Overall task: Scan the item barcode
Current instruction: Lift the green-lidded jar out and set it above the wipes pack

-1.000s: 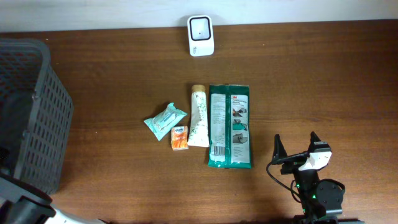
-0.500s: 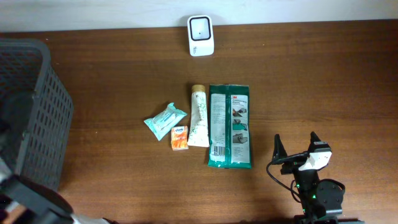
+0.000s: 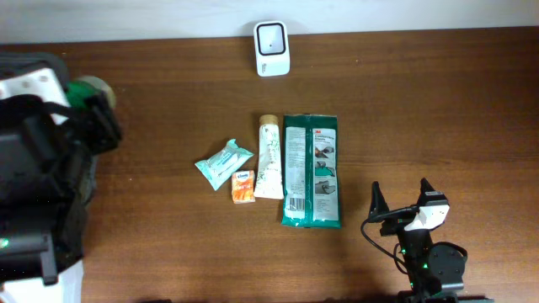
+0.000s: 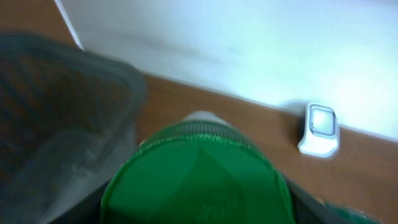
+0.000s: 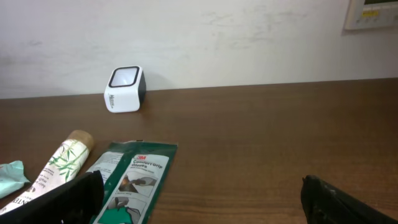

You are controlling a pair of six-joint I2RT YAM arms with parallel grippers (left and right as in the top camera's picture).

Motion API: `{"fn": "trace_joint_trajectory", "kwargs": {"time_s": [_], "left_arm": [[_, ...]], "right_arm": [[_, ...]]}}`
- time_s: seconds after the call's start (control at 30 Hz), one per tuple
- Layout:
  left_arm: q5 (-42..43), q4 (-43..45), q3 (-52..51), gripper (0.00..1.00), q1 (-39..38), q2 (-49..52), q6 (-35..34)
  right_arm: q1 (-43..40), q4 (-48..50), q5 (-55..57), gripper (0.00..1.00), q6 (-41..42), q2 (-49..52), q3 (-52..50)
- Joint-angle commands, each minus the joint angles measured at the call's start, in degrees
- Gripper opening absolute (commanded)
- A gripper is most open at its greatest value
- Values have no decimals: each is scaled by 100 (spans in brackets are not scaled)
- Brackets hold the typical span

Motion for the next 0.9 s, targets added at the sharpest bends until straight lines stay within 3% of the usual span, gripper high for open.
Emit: {"fn": "trace_joint_trajectory", "kwargs": {"time_s": [0.0,0.1,0.27,0.4,0.5,0.7,0.77,0.87], "left_arm": [[398,-949,-251,54,-820,610,-496],[623,-1023,-892,53,-1388,1565,-549],[479,363,-1899,54,-1405,2693,-647],[398,505,-1917,53,-1128,3399,-693],[426,1510,-1917,53,-750,3615,-629],[1056,2063,-1917,52,-1211,4452,-603],[1438,2044,-1910,55,-1458,4439,-601],[1427,1886,-1849,72,-1609,4435,-533]], "right_arm": [[-33,-4,-13,98,22,-33,-42],[-33,-4,-13,98,22,-33,-42],[-33,-4,-13,98,22,-33,-42],[-33,-4,-13,98,22,-33,-42],[-33,-4,-13,98,22,-33,-42],[-33,-4,-13,98,22,-33,-42],[-33,-4,-13,98,22,-33,-42],[-33,-4,-13,98,22,-33,-42]]}}
